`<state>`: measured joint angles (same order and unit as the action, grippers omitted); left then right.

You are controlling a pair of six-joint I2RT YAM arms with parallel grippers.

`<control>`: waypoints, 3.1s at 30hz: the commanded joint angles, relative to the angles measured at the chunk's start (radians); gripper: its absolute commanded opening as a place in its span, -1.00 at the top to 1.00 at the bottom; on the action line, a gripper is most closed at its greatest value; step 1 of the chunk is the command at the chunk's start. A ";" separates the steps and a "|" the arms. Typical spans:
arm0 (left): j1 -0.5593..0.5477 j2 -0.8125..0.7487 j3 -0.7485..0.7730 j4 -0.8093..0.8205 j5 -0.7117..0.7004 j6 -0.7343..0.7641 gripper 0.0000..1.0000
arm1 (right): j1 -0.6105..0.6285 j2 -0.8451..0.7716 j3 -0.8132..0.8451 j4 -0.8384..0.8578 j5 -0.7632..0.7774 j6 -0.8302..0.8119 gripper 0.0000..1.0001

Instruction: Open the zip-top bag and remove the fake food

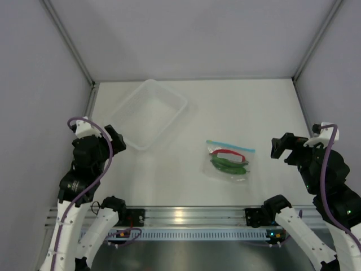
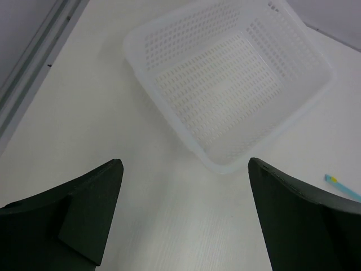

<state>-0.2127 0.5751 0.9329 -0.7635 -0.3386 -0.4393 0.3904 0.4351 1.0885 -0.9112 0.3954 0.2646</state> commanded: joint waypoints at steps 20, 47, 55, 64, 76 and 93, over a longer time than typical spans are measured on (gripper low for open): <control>-0.175 0.439 -0.321 0.581 0.429 -0.435 -0.98 | 0.008 0.002 -0.047 0.117 -0.141 0.007 -0.99; -0.720 1.158 -0.132 1.119 0.484 -0.662 -0.76 | 0.010 -0.035 -0.065 0.123 -0.181 -0.007 -0.99; -0.720 1.165 -0.102 1.124 0.524 -0.564 0.41 | 0.008 -0.035 -0.082 0.133 -0.199 0.001 -0.99; -0.676 1.034 0.000 0.939 0.754 -0.136 0.81 | 0.008 -0.047 -0.104 0.141 -0.233 0.018 -0.99; -0.676 0.797 0.164 0.540 0.940 0.355 1.00 | 0.008 -0.045 -0.248 0.239 -0.371 0.088 -0.99; -0.674 0.640 0.466 0.308 1.452 0.757 1.00 | 0.008 -0.030 -0.352 0.443 -0.912 0.131 -0.89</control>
<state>-0.8860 1.2137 1.3067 -0.4068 0.9722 0.2256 0.3904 0.3920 0.7479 -0.5854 -0.3946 0.3550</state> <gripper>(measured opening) 0.021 0.949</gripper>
